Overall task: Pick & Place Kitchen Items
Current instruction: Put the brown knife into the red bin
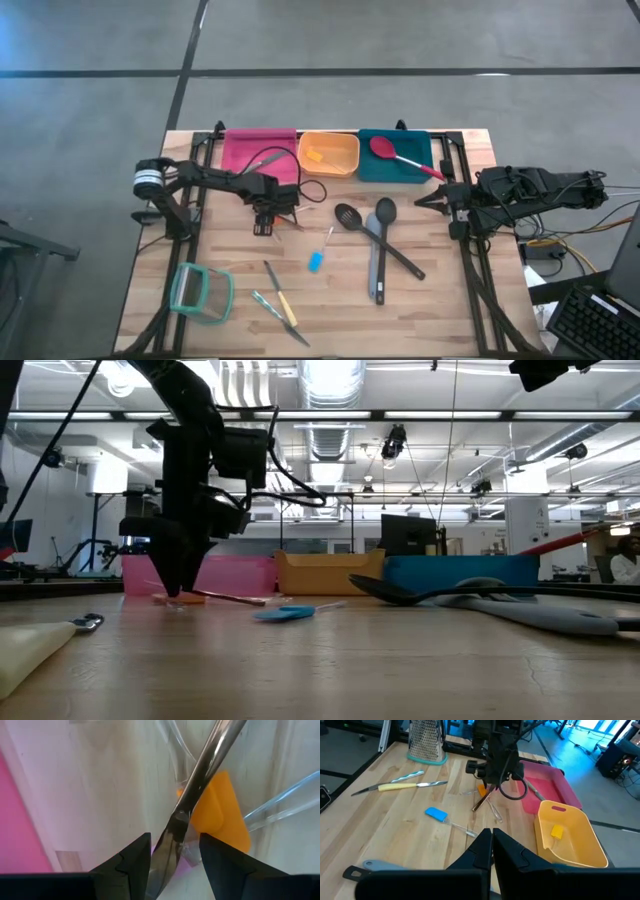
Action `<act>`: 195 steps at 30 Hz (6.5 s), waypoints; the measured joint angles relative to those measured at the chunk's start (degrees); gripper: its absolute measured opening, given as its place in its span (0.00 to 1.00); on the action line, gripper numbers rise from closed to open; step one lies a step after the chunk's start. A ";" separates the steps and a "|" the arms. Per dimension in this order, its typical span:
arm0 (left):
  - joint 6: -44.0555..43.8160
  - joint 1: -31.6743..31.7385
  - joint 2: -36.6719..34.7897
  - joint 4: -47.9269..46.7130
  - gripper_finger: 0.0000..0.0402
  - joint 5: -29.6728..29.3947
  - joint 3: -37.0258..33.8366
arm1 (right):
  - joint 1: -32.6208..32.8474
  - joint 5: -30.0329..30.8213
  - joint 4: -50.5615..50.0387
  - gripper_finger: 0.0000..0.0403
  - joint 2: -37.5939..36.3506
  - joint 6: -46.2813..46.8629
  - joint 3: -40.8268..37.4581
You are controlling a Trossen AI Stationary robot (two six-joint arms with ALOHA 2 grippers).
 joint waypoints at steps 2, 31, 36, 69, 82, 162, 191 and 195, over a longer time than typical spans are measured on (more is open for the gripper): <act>0.70 0.17 0.09 0.19 0.43 0.01 0.00 | 0.00 -0.01 -0.01 0.02 0.00 0.00 0.00; 2.18 0.75 0.01 -1.54 0.01 -0.15 1.23 | -0.02 0.01 -0.02 0.02 -0.01 -0.31 -0.79; 1.61 0.75 -0.54 -4.63 0.01 -0.19 3.59 | -0.02 0.01 -0.02 0.02 0.00 -0.23 -0.85; 0.51 2.57 -25.17 -3.36 0.01 -18.06 7.48 | 0.00 0.01 -0.02 0.02 -0.02 -0.25 -0.85; 0.68 8.35 -25.42 8.97 0.01 -13.94 6.07 | -0.01 -0.01 8.12 0.02 0.00 -0.04 -0.84; -5.69 -7.51 -24.40 96.22 0.01 13.27 -26.18 | -6.49 -2.31 75.23 0.06 61.66 -2.17 11.39; -8.96 -7.64 -24.55 94.12 0.33 14.36 -25.53 | -7.10 3.57 18.65 0.02 59.94 -7.65 35.98; -8.94 -7.65 -24.73 94.14 0.33 14.19 -25.55 | -7.13 10.41 10.96 0.02 58.13 -6.52 35.89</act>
